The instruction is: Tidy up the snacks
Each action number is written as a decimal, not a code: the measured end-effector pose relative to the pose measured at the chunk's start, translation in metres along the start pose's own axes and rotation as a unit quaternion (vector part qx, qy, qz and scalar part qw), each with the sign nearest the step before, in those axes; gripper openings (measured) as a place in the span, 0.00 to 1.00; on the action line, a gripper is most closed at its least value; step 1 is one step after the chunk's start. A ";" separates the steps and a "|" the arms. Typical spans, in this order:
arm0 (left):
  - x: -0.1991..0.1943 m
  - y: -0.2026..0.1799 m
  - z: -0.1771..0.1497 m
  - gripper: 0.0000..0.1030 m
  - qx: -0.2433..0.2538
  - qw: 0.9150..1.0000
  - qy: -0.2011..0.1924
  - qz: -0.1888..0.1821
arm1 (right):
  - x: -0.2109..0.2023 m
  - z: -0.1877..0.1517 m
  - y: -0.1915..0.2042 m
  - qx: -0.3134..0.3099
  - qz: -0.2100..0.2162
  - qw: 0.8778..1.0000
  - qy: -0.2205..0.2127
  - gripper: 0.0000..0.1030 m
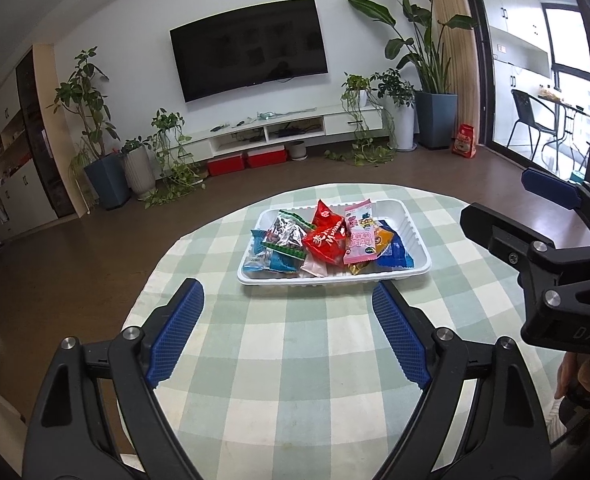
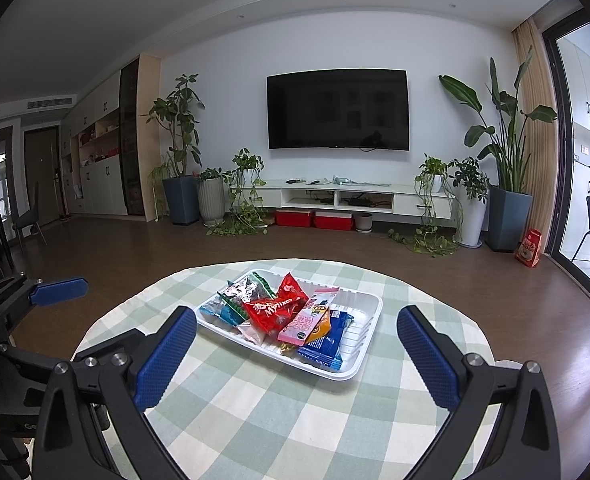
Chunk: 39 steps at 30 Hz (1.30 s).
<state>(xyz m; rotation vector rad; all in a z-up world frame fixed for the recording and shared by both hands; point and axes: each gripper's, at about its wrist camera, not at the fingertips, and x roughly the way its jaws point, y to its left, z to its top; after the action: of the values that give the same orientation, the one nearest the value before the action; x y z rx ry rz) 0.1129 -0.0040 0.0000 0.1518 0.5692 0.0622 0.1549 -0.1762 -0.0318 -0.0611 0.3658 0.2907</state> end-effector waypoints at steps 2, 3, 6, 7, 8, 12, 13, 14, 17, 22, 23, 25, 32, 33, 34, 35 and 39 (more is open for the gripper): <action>0.002 -0.003 -0.001 0.84 0.003 1.000 -0.001 0.005 | 0.000 0.000 0.000 -0.001 0.000 1.000 0.000 1.00; 0.003 -0.003 -0.001 0.84 0.005 1.000 -0.001 0.008 | 0.000 0.000 0.000 -0.001 0.000 1.000 0.000 1.00; 0.007 -0.005 -0.002 0.84 0.010 1.000 0.000 0.016 | 0.000 0.000 0.000 0.000 0.000 1.000 0.000 1.00; 0.008 -0.007 -0.002 0.84 0.011 1.000 0.000 0.017 | 0.000 0.000 0.000 0.000 0.000 1.000 0.000 1.00; 0.009 -0.006 -0.003 0.84 0.012 1.000 -0.001 0.017 | 0.000 0.000 0.000 0.000 0.000 1.000 0.000 1.00; 0.009 -0.006 -0.003 0.84 0.010 1.000 0.001 0.018 | 0.000 0.000 0.000 0.000 0.000 1.000 0.000 1.00; 0.008 -0.006 -0.003 0.84 0.010 1.000 0.000 0.019 | 0.000 0.000 0.001 0.000 0.000 1.000 0.001 1.00; 0.009 -0.007 -0.003 0.84 0.009 1.000 0.000 0.019 | 0.000 0.000 0.000 0.000 0.000 1.000 0.001 1.00; 0.010 -0.008 -0.005 0.84 0.008 1.000 -0.001 0.021 | 0.000 0.000 0.000 0.000 0.000 1.000 0.000 1.00; 0.010 -0.007 -0.005 0.84 0.010 1.000 -0.001 0.019 | 0.000 0.000 0.001 0.000 0.001 1.000 0.001 1.00; 0.009 -0.008 -0.005 0.84 0.010 1.000 -0.001 0.020 | 0.000 0.000 0.000 0.000 0.001 1.000 0.001 1.00; 0.010 -0.007 -0.005 0.84 0.011 1.000 -0.002 0.021 | 0.000 0.000 0.001 -0.001 0.001 1.000 0.002 1.00; 0.011 -0.009 -0.005 0.84 0.007 1.000 0.002 0.019 | 0.001 -0.002 0.001 0.000 0.001 1.000 0.002 1.00; 0.011 -0.009 -0.005 0.84 0.006 1.000 0.002 0.018 | 0.001 -0.002 0.001 0.000 0.001 1.000 0.002 1.00; 0.010 -0.009 -0.005 0.84 0.005 1.000 0.002 0.018 | 0.001 -0.002 0.001 0.000 0.001 1.000 0.002 1.00; 0.010 -0.008 -0.004 0.84 0.004 1.000 0.002 0.019 | 0.001 -0.002 0.001 0.000 0.001 1.000 0.002 1.00; 0.010 -0.009 -0.004 0.84 0.003 1.000 0.004 0.021 | 0.001 -0.002 0.001 0.000 0.001 1.000 0.002 1.00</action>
<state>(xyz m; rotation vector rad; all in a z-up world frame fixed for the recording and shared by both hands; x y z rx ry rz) 0.1196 -0.0110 -0.0098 0.1704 0.5744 0.1018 0.1545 -0.1755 -0.0338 -0.0610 0.3702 0.2934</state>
